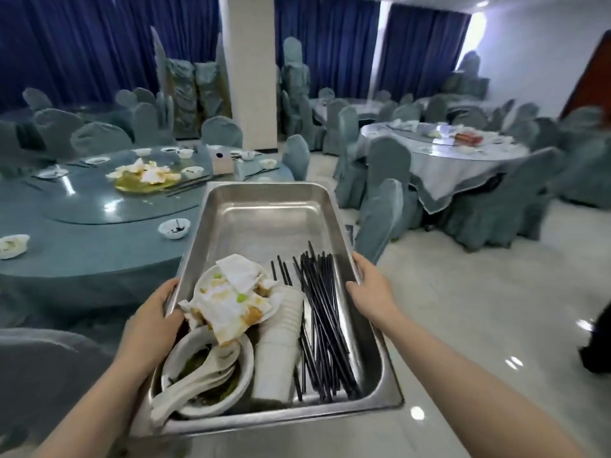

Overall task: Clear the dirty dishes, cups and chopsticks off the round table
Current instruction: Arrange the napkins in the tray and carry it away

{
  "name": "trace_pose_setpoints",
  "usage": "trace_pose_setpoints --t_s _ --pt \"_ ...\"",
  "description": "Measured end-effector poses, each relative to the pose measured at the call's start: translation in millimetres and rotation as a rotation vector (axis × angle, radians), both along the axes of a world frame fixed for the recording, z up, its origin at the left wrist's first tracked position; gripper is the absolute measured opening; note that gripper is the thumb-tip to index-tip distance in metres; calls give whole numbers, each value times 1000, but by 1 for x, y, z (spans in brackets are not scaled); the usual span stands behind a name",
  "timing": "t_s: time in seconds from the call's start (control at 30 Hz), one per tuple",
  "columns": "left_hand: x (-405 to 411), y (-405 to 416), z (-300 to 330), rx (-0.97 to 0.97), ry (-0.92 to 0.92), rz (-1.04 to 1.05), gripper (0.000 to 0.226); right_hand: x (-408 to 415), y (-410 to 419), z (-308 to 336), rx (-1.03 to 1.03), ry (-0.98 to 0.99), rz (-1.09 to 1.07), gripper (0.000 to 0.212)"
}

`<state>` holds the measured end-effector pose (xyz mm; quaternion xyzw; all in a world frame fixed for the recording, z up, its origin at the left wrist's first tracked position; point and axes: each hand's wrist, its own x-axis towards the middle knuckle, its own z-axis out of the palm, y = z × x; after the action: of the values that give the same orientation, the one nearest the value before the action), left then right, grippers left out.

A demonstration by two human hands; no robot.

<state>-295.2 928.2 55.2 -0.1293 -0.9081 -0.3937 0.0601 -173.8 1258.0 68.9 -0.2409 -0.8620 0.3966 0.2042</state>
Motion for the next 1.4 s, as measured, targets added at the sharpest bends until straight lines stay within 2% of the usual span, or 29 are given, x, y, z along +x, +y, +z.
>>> trace_pose_setpoints --t_s 0.27,0.53,0.9,0.93,1.03,1.1,1.3,1.4 --pt "-57 96 -13 -62 -17 -291 49 38 38 -15 -27 16 -335 55" --pt "-73 215 -16 -107 -23 -600 47 96 80 -24 -68 57 -596 58" --pt "-25 426 -25 -131 2 -904 53 189 204 -47 -142 26 -951 59" --pt "-18 444 -28 -138 -5 -916 54 197 216 -51 -143 1 -977 55" --pt "2 497 -34 -121 -27 -979 53 222 254 -55 -120 -47 -1027 25" --pt "12 530 -36 -118 -52 -1024 52 233 273 -59 -119 -72 -1083 16" --pt "38 640 -55 -129 -127 -1190 48 262 325 -78 -90 -127 -1265 17" --pt "48 701 -71 -247 -94 -1291 37 275 343 -94 -121 -125 -1394 20"
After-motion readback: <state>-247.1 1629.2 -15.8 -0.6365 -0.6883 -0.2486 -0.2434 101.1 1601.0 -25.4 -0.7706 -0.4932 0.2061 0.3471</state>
